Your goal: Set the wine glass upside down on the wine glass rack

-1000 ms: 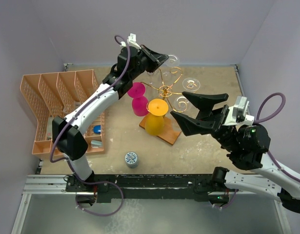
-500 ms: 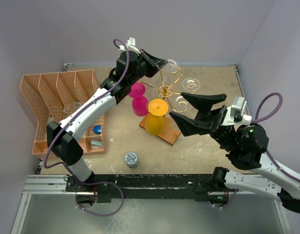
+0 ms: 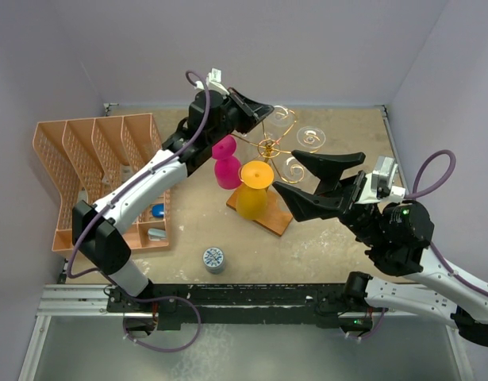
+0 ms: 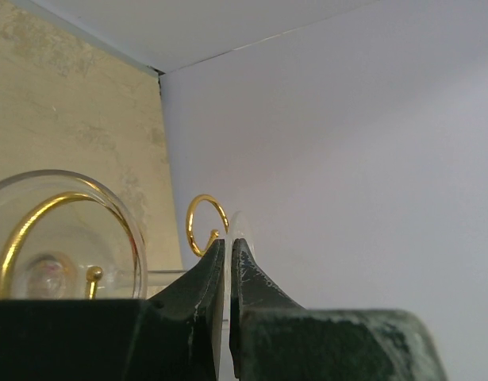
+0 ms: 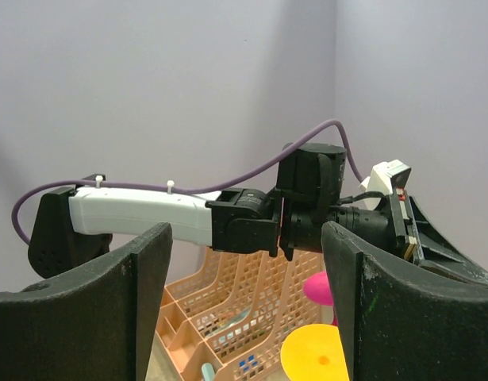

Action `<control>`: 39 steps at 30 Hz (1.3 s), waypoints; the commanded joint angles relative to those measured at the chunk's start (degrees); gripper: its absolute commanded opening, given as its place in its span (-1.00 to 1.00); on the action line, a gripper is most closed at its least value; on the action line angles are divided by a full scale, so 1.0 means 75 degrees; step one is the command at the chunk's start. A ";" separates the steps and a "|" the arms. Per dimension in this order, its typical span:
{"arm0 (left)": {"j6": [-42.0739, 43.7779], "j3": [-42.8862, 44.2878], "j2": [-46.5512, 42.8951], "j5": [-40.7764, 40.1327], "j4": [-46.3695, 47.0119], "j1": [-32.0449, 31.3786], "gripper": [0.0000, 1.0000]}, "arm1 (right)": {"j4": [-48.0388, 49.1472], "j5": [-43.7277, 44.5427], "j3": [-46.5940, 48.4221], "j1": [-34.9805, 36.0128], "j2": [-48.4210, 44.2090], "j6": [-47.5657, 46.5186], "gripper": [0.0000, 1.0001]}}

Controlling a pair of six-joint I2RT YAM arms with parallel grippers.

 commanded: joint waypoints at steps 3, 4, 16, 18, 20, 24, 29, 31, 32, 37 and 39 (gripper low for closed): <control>-0.0143 0.0034 -0.0553 0.0132 0.0864 -0.0082 -1.00 | 0.0442 -0.0017 0.0014 0.0044 -0.0008 0.0052 0.56; -0.0135 0.0046 -0.0560 0.0135 0.0864 -0.0091 -1.00 | 0.0442 -0.0008 0.0018 0.0046 -0.0008 0.0058 0.56; -0.0269 0.0157 -0.0291 0.0281 0.0990 -0.0200 -1.00 | 0.0642 0.0065 -0.0009 0.0049 -0.0008 0.0063 0.56; -0.0233 0.0252 -0.0208 0.0301 0.0973 -0.0242 -1.00 | 0.0638 0.0076 -0.0004 0.0043 -0.0018 0.0063 0.56; -0.0187 0.0388 -0.0096 0.0291 0.0924 -0.0272 -1.00 | 0.0629 0.0095 -0.0004 0.0047 -0.0030 0.0064 0.56; -0.0091 0.0646 0.0090 0.0207 0.0833 -0.0332 -1.00 | 0.0620 0.0121 -0.0027 0.0040 -0.0053 0.0046 0.56; 0.0190 0.1160 0.0353 -0.0082 0.0530 -0.0454 -1.00 | 0.0597 0.0163 -0.0055 0.0050 -0.0120 0.0046 0.56; 0.0245 0.1335 0.0461 -0.0133 0.0459 -0.0484 -1.00 | 0.0576 0.0188 -0.0083 0.0049 -0.0156 0.0051 0.56; 0.0265 0.1398 0.0504 -0.0178 0.0425 -0.0502 -1.00 | 0.0551 0.0229 -0.0086 0.0050 -0.0169 0.0041 0.56; 0.0403 0.1771 0.0760 -0.0384 0.0255 -0.0528 -1.00 | 0.0501 0.0295 -0.0088 0.0040 -0.0251 0.0028 0.56; 0.0436 0.1943 0.0911 -0.0365 0.0235 -0.0528 -1.00 | 0.0499 0.0300 -0.0076 0.0046 -0.0274 0.0020 0.56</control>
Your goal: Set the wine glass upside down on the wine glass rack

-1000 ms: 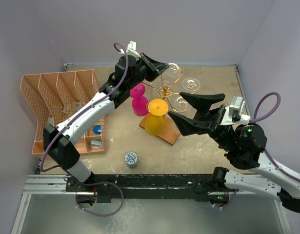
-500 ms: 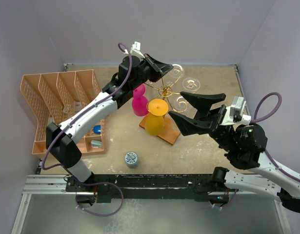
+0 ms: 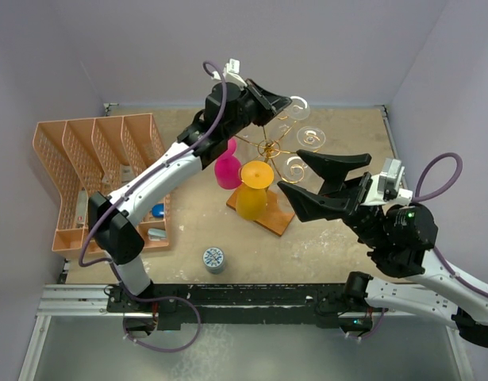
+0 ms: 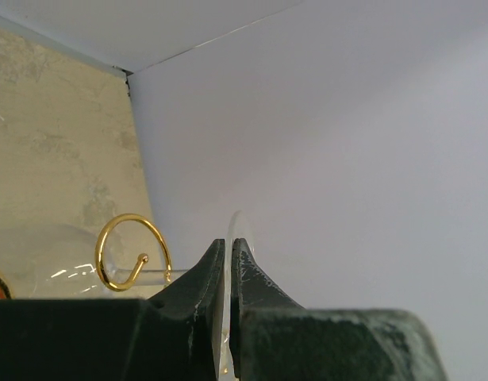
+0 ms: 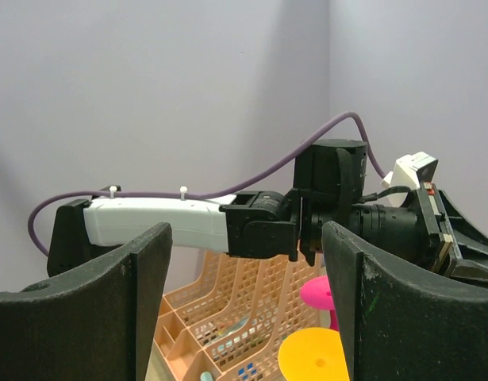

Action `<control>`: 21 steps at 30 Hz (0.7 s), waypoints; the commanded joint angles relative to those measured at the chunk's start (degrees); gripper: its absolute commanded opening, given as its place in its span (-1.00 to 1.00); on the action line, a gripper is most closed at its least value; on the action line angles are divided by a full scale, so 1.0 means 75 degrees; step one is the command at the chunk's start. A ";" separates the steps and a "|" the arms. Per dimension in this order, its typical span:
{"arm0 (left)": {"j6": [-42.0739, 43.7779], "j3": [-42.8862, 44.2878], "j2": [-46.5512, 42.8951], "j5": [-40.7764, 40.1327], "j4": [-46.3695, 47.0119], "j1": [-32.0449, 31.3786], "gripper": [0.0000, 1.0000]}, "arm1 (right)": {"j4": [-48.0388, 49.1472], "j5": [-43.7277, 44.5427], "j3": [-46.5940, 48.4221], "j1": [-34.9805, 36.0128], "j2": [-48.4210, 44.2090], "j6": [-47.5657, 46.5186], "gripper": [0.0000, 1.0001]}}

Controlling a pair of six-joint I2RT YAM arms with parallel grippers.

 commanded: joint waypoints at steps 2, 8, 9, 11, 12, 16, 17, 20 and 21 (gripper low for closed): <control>0.0229 0.0789 0.0235 -0.0123 0.0366 -0.0024 -1.00 | 0.0338 0.0217 0.0047 0.0046 -0.0134 0.0015 0.56; 0.0256 0.1045 0.0433 -0.0215 0.0339 -0.0021 -1.00 | 0.0338 0.0209 0.0035 0.0049 -0.0169 0.0019 0.56; 0.0270 0.1102 0.0467 -0.0232 0.0304 -0.0023 -1.00 | 0.0338 0.0207 0.0036 0.0044 -0.0167 0.0028 0.56; 0.0335 0.1221 0.0532 -0.0325 0.0168 -0.0027 -1.00 | 0.0338 0.0195 0.0040 0.0048 -0.0172 0.0029 0.56; 0.0361 0.1263 0.0545 -0.0404 0.0118 -0.0021 -1.00 | 0.0335 0.0195 0.0038 0.0042 -0.0189 0.0040 0.56; 0.0473 0.1380 0.0549 -0.0679 -0.0146 -0.0030 -1.00 | 0.0338 0.0195 0.0047 0.0040 -0.0205 0.0071 0.56; 0.0507 0.1384 0.0514 -0.0757 -0.0193 -0.0030 -1.00 | 0.0338 0.0185 0.0048 0.0046 -0.0211 0.0063 0.56; 0.0597 0.1360 0.0426 -0.0943 -0.0333 -0.0030 -1.00 | 0.0338 0.0182 0.0056 0.0040 -0.0216 0.0075 0.56; 0.0629 0.1358 0.0399 -0.0980 -0.0366 -0.0030 -1.00 | 0.0338 0.0173 0.0052 0.0041 -0.0214 0.0068 0.56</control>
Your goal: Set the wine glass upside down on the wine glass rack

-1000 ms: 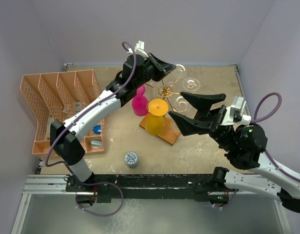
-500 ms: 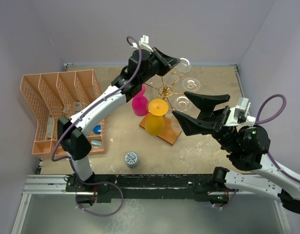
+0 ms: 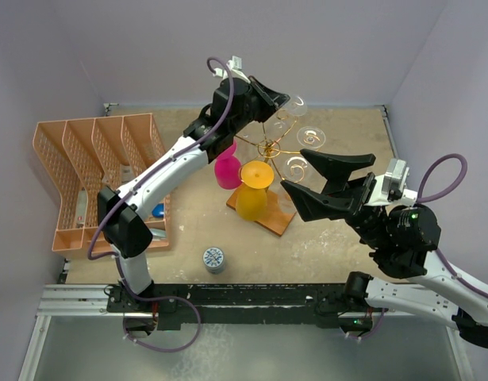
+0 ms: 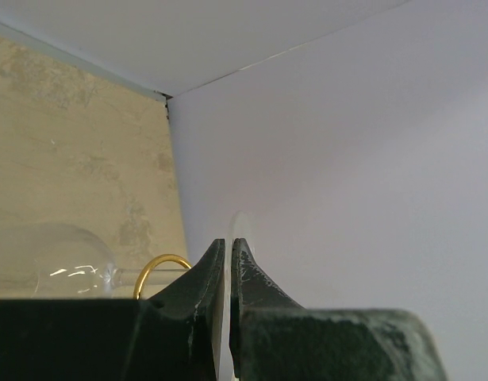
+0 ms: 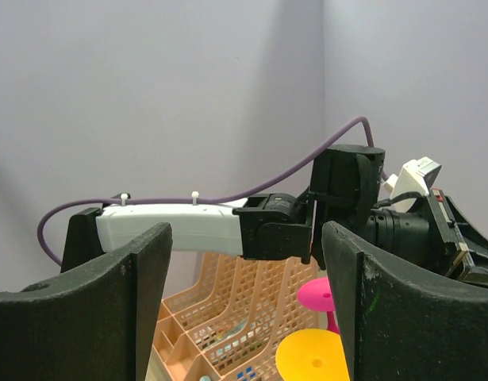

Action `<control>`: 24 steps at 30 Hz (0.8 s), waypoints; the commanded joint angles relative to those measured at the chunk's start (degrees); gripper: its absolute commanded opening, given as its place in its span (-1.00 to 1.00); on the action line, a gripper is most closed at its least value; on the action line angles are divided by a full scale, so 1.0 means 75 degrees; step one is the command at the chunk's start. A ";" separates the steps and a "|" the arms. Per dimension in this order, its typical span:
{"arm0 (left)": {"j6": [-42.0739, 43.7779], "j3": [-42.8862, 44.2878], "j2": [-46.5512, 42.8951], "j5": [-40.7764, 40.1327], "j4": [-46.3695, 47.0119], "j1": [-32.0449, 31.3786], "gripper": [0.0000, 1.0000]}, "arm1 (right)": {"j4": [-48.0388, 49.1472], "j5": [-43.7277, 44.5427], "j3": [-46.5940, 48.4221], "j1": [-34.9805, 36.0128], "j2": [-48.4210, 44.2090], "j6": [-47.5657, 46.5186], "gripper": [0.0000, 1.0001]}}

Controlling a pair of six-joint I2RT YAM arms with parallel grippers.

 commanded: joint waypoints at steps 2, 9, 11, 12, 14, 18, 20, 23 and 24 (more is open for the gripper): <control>0.0332 0.0444 -0.0315 -0.0391 0.0178 -0.0021 -1.00 | 0.0335 0.0046 0.0051 0.0042 -0.0100 0.0083 0.56; 0.0397 0.0414 -0.0437 -0.0505 -0.0027 -0.0020 -1.00 | 0.0335 0.0017 0.0051 0.0041 -0.0112 0.0122 0.56; 0.0426 0.0356 -0.0533 -0.0550 -0.0072 -0.0019 -1.00 | 0.0335 0.0011 0.0051 0.0046 -0.0117 0.0143 0.56; 0.0440 0.0310 -0.0589 -0.0596 -0.0089 -0.0016 -1.00 | 0.0329 0.0001 0.0051 0.0040 -0.0114 0.0147 0.56; 0.0489 0.0235 -0.0701 -0.0693 -0.0143 -0.0019 -1.00 | 0.0329 -0.0001 0.0042 0.0047 -0.0106 0.0160 0.56; 0.0546 0.0203 -0.0767 -0.0771 -0.0288 -0.0025 -1.00 | 0.0348 -0.0030 0.0027 0.0049 -0.0083 0.0188 0.56; 0.0581 0.0231 -0.0769 -0.0797 -0.0387 -0.0020 -1.00 | 0.0374 -0.0047 0.0027 0.0041 -0.0065 0.0190 0.56; 0.0650 0.0263 -0.0781 -0.0855 -0.0542 -0.0024 -0.97 | 0.0397 -0.0059 0.0027 0.0050 -0.0047 0.0200 0.56; 0.0676 0.0267 -0.0780 -0.0870 -0.0589 -0.0025 -0.95 | 0.0410 -0.0059 0.0027 0.0044 -0.0042 0.0207 0.56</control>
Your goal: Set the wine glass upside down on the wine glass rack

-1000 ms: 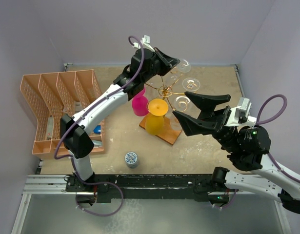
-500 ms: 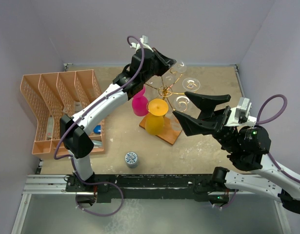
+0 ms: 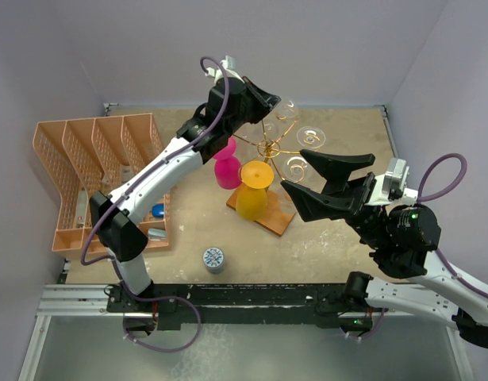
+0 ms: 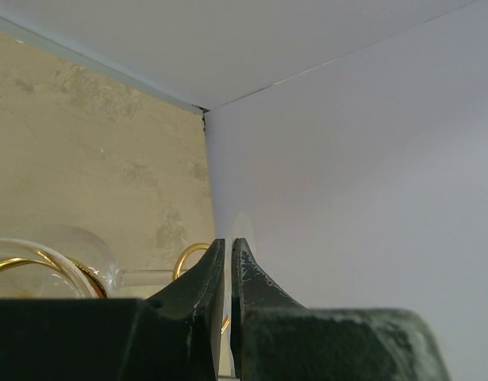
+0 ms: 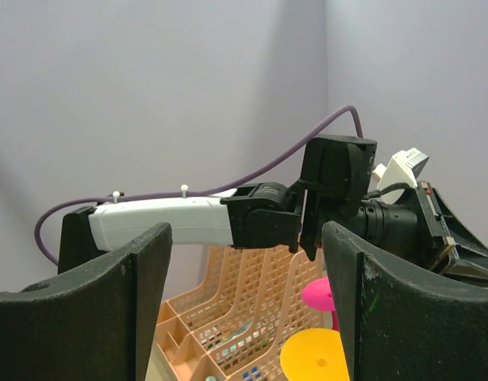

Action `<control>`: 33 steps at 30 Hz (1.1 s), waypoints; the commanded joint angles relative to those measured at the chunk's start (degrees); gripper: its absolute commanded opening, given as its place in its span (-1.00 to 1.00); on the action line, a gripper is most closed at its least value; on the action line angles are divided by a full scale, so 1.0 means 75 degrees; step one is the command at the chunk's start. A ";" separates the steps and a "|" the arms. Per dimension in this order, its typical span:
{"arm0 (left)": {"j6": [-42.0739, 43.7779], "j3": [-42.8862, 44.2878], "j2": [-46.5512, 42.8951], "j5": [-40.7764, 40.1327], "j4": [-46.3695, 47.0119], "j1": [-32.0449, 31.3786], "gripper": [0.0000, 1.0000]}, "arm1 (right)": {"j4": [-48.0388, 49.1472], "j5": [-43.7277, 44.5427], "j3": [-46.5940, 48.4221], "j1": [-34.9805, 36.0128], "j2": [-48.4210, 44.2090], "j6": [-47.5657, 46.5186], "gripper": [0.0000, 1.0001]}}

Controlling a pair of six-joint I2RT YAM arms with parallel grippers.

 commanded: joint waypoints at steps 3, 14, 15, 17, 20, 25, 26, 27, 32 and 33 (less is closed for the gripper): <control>0.0270 0.0302 -0.0476 -0.0305 -0.0050 -0.0020 -0.93 | 0.0417 -0.0054 0.0027 0.0047 -0.0031 0.0089 0.56; 0.0434 0.0373 -0.0509 -0.0367 -0.0537 -0.0020 -0.72 | 0.0458 -0.0013 0.0012 0.0046 0.0030 0.0086 0.56; 0.0456 0.0379 -0.0515 -0.0352 -0.0548 -0.0029 -0.70 | 0.0475 -0.0005 0.0015 0.0045 0.0023 0.0081 0.56; 0.0479 0.0386 -0.0534 -0.0348 -0.0594 -0.0029 -0.65 | 0.0498 0.0004 -0.0002 0.0042 0.0008 0.0088 0.56; 0.0501 0.0402 -0.0576 -0.0368 -0.0636 -0.0020 -0.59 | 0.0532 0.0044 -0.0025 0.0047 -0.0010 0.0101 0.56; 0.0579 0.0433 -0.0660 -0.0348 -0.0717 -0.0020 -0.43 | 0.0546 0.0074 -0.0043 0.0040 -0.0027 0.0137 0.56; 0.0594 0.0424 -0.0692 -0.0348 -0.0735 -0.0027 -0.41 | 0.0556 0.0055 -0.0043 0.0040 -0.0031 0.0148 0.56; 0.0607 0.0425 -0.0716 -0.0357 -0.0765 -0.0030 -0.40 | 0.0573 0.0036 -0.0043 0.0040 -0.0023 0.0155 0.56; 0.0651 0.0399 -0.0832 -0.0417 -0.0905 -0.0017 -0.33 | 0.0645 0.0006 -0.0055 0.0042 -0.0015 0.0163 0.56; 0.0647 0.0398 -0.0841 -0.0428 -0.0937 -0.0021 -0.32 | 0.0650 0.0005 -0.0055 0.0043 -0.0006 0.0171 0.56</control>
